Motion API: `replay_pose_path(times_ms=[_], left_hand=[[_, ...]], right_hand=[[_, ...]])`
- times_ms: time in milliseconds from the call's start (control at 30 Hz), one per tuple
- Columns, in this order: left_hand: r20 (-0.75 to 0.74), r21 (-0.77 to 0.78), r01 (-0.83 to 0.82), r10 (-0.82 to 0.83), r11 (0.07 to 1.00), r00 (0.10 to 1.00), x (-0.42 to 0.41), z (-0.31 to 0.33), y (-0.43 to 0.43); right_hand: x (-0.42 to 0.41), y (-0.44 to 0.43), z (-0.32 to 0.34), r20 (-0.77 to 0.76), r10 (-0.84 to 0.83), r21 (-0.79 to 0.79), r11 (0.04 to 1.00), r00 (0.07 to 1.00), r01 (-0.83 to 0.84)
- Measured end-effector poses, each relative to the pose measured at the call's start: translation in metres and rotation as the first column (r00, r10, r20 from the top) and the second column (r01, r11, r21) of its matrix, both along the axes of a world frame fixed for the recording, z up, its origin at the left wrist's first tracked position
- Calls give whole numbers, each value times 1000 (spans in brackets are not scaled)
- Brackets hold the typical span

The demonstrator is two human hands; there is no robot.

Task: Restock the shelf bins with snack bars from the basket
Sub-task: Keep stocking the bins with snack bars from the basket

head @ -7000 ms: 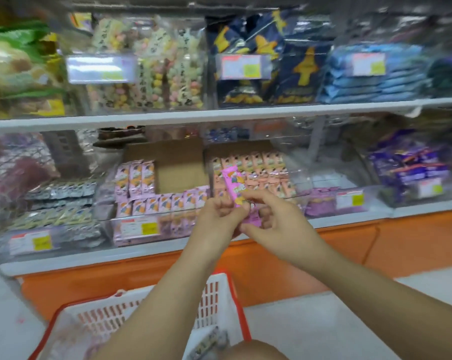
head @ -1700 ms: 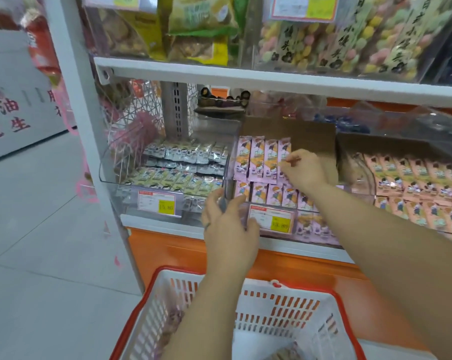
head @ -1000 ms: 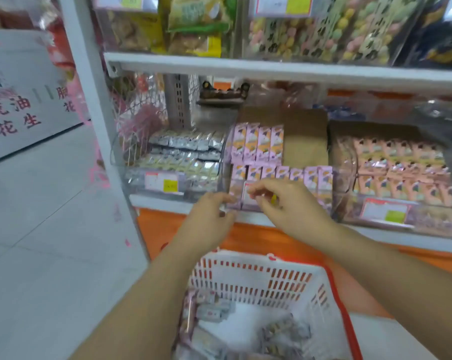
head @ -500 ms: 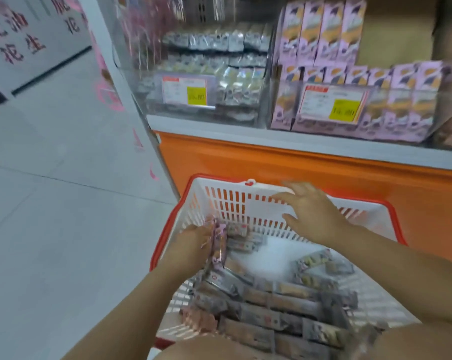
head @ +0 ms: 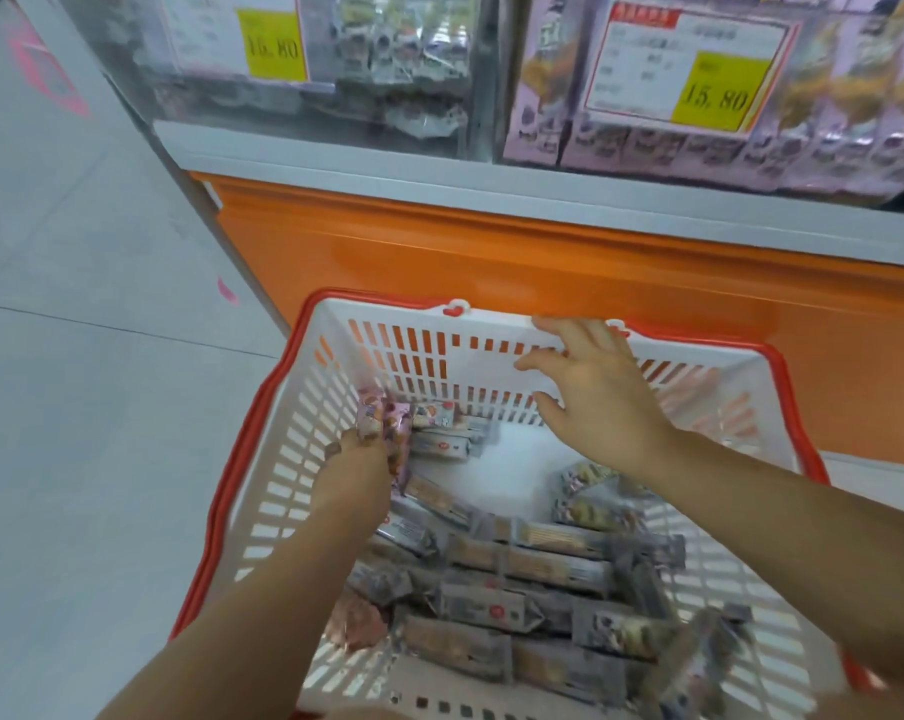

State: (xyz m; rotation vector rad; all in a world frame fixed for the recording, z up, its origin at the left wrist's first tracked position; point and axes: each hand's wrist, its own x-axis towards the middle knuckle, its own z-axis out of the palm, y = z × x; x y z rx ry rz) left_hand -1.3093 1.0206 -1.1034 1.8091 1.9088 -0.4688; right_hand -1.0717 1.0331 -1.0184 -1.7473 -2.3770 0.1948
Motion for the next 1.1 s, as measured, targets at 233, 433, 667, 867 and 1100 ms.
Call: replay_pose_path(times_ms=[233, 433, 667, 867, 1100], left_hand=[[74, -3, 17, -17, 1000, 997, -1, 11, 1], [250, 56, 262, -268, 963, 930, 4, 75, 0], [379, 216, 351, -410, 911, 830, 17, 186, -8], [436, 374, 359, -503, 855, 746, 35, 271, -32], [608, 579, -1, -431, 816, 667, 66, 320, -53]], right_hand=[[3, 2, 8, 2, 12, -71, 997, 1000, -12], [5, -1, 36, -136, 6, -220, 975, 991, -37], [-1, -25, 96, -289, -128, -486, 874, 949, -31], [2, -47, 171, -288, -48, -357, 932, 956, -61], [22, -75, 240, -319, -69, -164, 986, 945, 17]])
